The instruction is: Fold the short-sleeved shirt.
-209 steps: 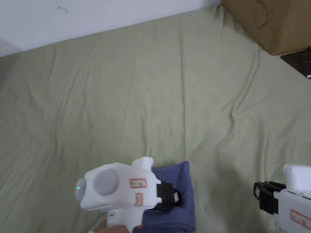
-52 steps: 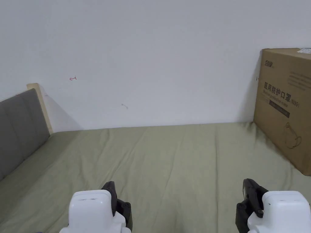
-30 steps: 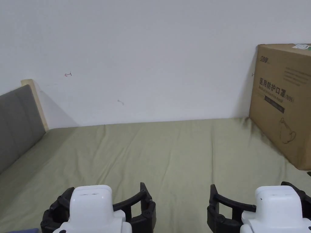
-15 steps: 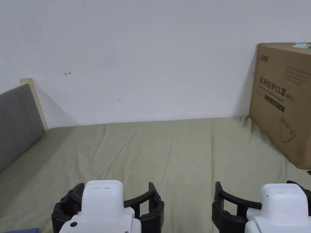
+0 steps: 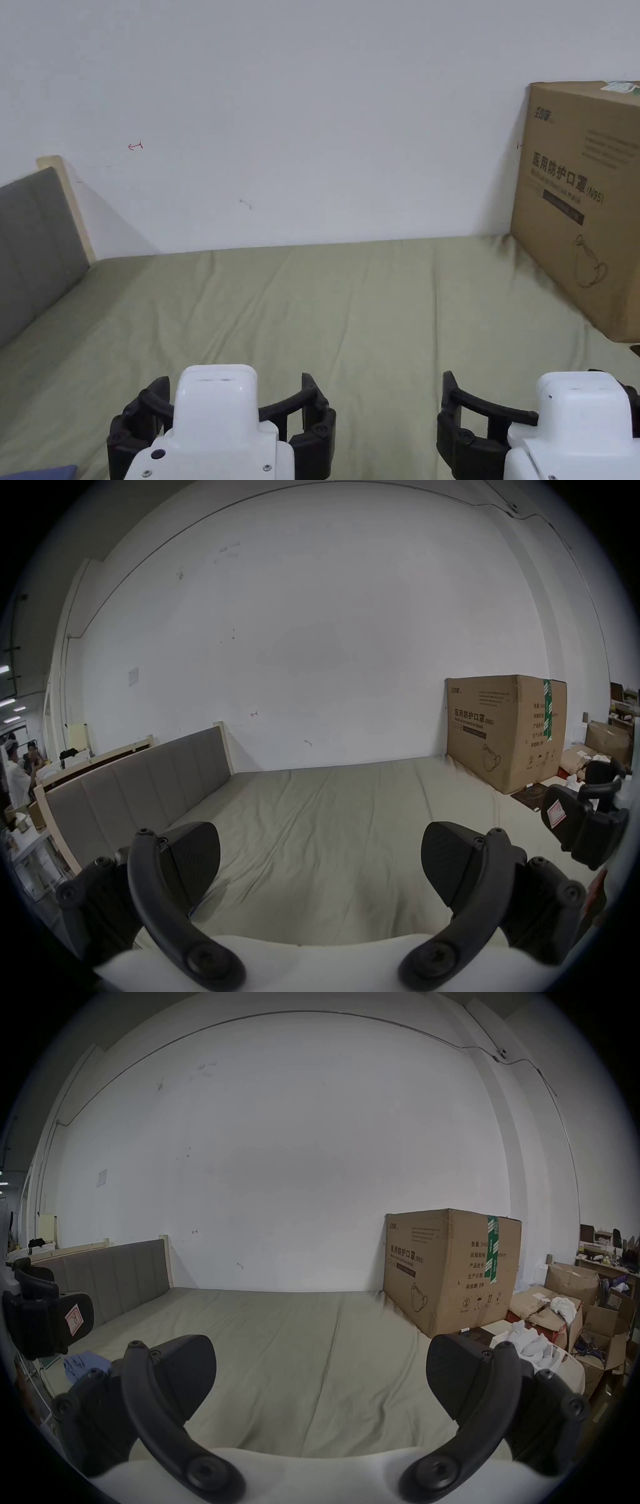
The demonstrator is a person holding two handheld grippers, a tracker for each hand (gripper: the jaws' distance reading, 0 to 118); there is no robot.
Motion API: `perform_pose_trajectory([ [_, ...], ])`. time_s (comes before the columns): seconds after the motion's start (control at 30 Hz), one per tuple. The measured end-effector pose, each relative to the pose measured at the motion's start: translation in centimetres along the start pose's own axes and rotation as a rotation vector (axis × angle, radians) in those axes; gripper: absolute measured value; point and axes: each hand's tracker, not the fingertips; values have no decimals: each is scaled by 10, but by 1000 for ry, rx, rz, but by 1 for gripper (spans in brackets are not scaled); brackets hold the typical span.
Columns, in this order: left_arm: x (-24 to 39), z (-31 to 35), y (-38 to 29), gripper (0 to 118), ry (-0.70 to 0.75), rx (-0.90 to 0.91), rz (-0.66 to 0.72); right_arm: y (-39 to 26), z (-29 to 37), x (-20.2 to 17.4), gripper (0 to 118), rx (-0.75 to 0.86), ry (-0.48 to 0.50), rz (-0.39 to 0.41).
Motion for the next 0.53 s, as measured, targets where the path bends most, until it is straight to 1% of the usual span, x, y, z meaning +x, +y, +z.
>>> perform_pose_trajectory([
  [0.23, -8, -3, -1, 117, -34, -12, 46, 2, 0, -1, 118, 6, -3, 13],
  [0.3, -8, -2, -1, 117, -43, 8, 64, 2, 0, -1, 118, 10, -2, 16],
  [0.47, -4, -1, 2, 117, -24, 16, 22, 3, -1, -2, 118, 8, -1, 21],
  [0.53, -5, 0, 0, 117, -56, 23, 33, 3, -1, -2, 118, 6, 2, 16],
])
